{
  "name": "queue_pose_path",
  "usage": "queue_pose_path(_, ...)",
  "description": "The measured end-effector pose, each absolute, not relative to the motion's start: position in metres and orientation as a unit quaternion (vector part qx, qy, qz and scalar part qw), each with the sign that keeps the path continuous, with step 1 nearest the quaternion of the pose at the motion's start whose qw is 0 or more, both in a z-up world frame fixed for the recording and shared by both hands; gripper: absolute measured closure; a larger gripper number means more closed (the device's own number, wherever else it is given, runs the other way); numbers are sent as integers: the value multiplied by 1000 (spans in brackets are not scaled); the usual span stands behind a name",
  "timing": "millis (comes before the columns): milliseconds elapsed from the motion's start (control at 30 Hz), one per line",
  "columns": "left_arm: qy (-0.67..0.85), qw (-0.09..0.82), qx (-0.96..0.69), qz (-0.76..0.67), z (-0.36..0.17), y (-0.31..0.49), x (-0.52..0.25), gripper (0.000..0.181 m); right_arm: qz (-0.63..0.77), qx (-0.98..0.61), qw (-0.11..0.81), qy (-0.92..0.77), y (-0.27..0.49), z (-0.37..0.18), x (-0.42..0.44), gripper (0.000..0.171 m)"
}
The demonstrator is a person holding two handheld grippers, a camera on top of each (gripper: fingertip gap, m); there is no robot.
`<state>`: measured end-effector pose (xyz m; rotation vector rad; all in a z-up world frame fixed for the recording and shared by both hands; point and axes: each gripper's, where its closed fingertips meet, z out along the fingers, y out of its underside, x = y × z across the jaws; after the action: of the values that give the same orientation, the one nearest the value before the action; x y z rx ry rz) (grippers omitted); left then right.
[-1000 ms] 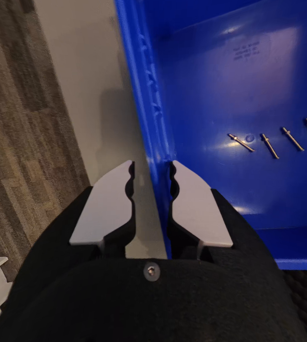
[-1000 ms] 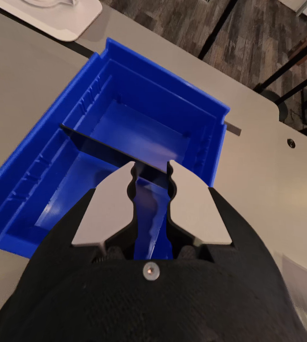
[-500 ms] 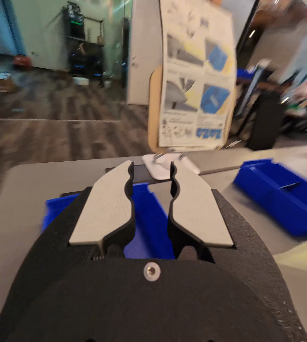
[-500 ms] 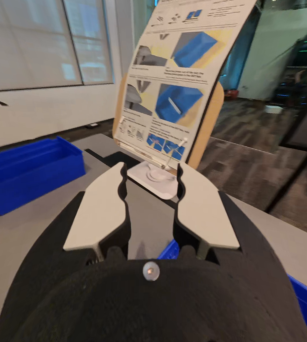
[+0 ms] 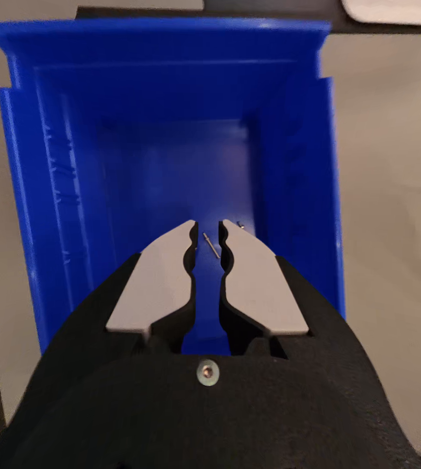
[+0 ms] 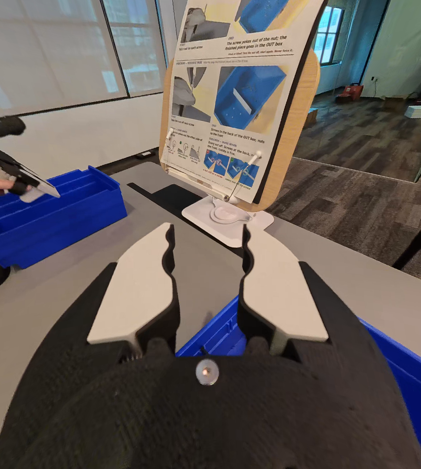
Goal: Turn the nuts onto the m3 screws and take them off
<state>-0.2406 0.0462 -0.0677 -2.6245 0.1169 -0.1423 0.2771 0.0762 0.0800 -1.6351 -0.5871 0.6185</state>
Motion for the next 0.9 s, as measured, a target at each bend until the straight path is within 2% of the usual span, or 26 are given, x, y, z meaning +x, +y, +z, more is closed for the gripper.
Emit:
queue_pose_path(167,-11,164,-986,7,-104,36,-265,163,239,-726,591,-257,83,66,280,118)
queue_pose_path(233,-23,146,-989,14,-115,34,-269,170,215,-738,581,-269,86,58,280,116)
queue_pose_path(467,-50,132,-990,13,-133,35,-268,170,156,-751,569,-298,90,46,278,112)
queue_pose_path(600,-54,131,-990,2,-130,35,-266,181,159,-752,566,-297,90,45,278,110)
queue_pose_path(800,-60,111,-992,-3,-136,30,-266,181,162,-755,566,-289,92,44,284,109)
queue_pose_path(900,-69,111,-991,-13,-139,32,-263,174,164,-759,562,-285,93,41,286,109)
